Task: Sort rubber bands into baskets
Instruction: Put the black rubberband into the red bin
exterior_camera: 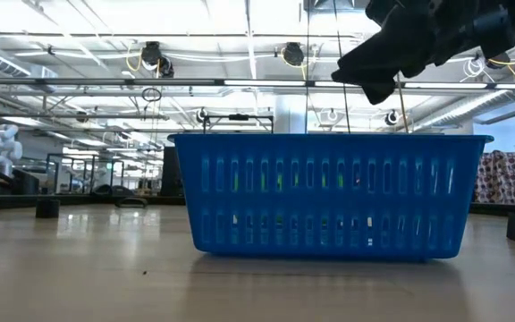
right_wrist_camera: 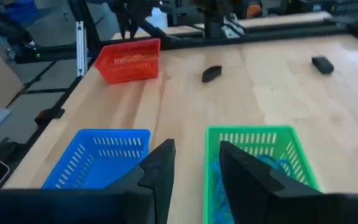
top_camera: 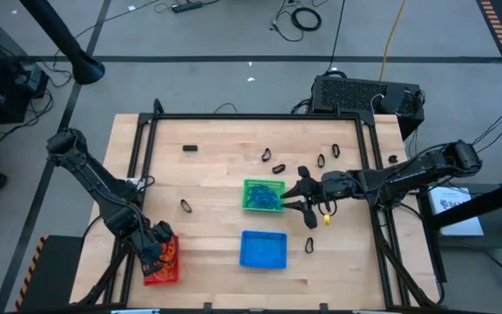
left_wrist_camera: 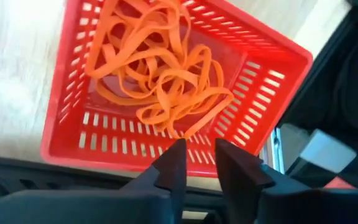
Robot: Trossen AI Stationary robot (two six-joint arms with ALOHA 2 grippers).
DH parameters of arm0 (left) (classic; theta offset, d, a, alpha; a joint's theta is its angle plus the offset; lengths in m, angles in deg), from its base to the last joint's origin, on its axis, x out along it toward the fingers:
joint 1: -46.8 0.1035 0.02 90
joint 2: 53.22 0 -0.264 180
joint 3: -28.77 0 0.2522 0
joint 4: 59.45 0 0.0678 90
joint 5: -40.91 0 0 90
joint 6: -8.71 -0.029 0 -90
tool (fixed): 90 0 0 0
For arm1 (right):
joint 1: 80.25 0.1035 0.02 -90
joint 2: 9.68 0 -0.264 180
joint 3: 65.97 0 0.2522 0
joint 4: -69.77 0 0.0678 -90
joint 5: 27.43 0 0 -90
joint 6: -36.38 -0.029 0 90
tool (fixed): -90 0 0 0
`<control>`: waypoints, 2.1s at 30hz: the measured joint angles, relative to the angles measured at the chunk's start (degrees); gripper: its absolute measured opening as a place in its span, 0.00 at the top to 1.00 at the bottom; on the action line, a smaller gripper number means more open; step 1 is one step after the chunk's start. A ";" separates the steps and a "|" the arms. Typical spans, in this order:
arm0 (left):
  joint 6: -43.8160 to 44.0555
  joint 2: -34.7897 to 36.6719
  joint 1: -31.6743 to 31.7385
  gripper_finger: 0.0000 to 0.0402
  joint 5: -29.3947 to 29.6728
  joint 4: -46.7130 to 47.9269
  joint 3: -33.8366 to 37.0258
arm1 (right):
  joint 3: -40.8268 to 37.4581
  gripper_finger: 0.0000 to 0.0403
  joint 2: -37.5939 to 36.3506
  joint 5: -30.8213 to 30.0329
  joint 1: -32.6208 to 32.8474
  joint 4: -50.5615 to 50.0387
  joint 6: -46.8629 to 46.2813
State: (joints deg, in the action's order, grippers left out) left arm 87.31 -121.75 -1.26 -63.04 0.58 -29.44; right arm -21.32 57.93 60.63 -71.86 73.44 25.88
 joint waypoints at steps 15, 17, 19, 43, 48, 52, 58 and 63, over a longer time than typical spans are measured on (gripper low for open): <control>-18.27 0.11 15.27 0.67 -2.99 -0.52 -1.01 | 0.03 0.70 1.14 -8.93 3.57 -7.31 -6.17; -24.01 0.13 17.78 0.67 -1.26 -0.43 -1.42 | 0.03 0.70 1.43 -9.38 3.88 -7.88 -7.31; -28.93 0.11 20.11 0.67 -0.33 -0.42 -1.51 | 0.00 0.70 1.51 -10.66 4.49 -8.61 -8.25; -73.44 -9.89 41.62 0.67 13.09 4.12 0.63 | 0.00 0.70 7.37 -11.11 5.29 -10.21 -7.92; -74.54 -14.05 42.97 0.67 13.07 4.11 0.63 | 0.00 0.70 7.37 -9.73 5.29 -10.75 -8.24; -75.12 -17.23 43.67 0.67 13.66 3.94 0.63 | 0.00 0.70 7.34 -9.73 5.27 -10.77 -8.22; -76.52 -18.84 43.82 0.74 13.39 3.70 0.63 | 0.00 0.70 7.34 -9.73 5.22 -10.07 -8.24; -76.52 -18.16 43.87 0.97 13.05 4.11 0.15 | 0.00 0.70 7.34 -9.73 5.22 -9.96 -8.26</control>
State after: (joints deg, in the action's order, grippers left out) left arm 10.80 -139.91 42.61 -49.99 4.69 -29.29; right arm -21.31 65.27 50.91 -66.64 63.47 17.62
